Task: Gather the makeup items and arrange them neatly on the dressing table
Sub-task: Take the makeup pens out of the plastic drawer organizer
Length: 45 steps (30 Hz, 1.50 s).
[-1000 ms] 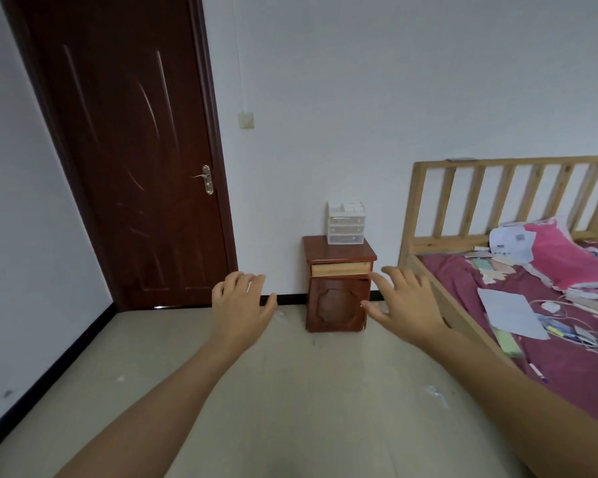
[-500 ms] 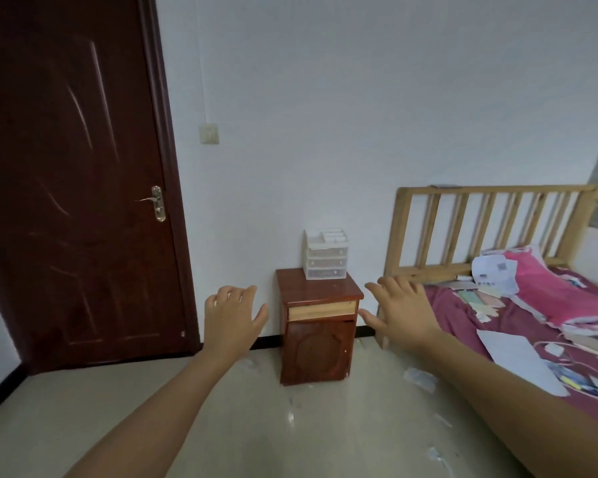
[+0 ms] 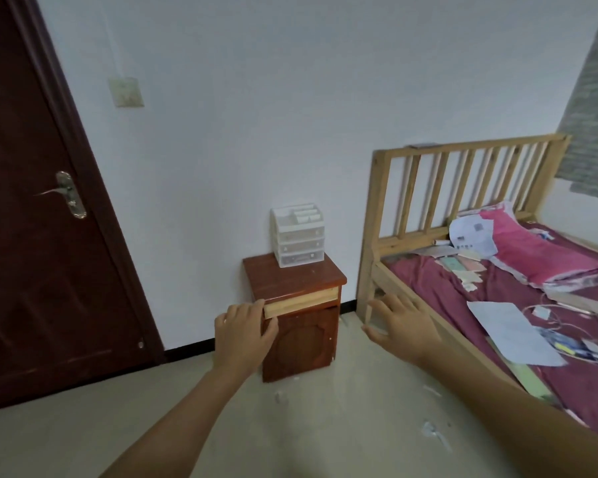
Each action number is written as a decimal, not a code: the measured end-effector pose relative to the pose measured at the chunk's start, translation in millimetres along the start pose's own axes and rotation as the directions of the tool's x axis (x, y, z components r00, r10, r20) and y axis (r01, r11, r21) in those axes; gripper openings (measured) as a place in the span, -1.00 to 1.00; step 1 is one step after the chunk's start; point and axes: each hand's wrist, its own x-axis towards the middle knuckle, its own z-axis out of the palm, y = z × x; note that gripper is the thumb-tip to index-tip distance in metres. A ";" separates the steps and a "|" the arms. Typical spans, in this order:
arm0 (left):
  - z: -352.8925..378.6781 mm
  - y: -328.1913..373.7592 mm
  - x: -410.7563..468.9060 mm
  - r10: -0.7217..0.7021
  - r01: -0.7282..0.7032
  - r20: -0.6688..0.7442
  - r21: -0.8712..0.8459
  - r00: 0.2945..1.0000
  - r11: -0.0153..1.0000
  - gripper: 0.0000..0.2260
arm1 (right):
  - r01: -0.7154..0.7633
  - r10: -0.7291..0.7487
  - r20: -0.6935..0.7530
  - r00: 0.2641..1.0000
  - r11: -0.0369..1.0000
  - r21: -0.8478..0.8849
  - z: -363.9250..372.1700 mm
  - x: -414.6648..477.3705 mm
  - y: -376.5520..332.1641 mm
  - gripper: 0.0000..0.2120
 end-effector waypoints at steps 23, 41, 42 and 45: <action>193.6 -55.0 302.2 -0.160 0.154 0.177 0.048 0.971 0.987 -0.49 | 0.025 -0.033 0.080 0.996 0.995 0.097 132.5 347.3 84.3 -0.41; 356.6 -75.7 499.1 -0.434 0.496 0.253 -0.298 0.865 0.815 -0.55 | -0.144 0.088 0.270 0.959 0.970 0.196 243.3 565.5 142.2 -0.44; 363.4 -71.6 499.5 -0.456 0.527 0.276 -0.309 0.846 0.792 -0.56 | -0.148 0.086 0.285 0.955 0.968 0.204 247.8 571.3 143.6 -0.44; 383.7 -62.4 506.1 -0.488 0.581 0.332 -0.304 0.807 0.755 -0.56 | -0.146 0.068 0.292 0.954 0.956 0.256 259.0 593.0 149.9 -0.44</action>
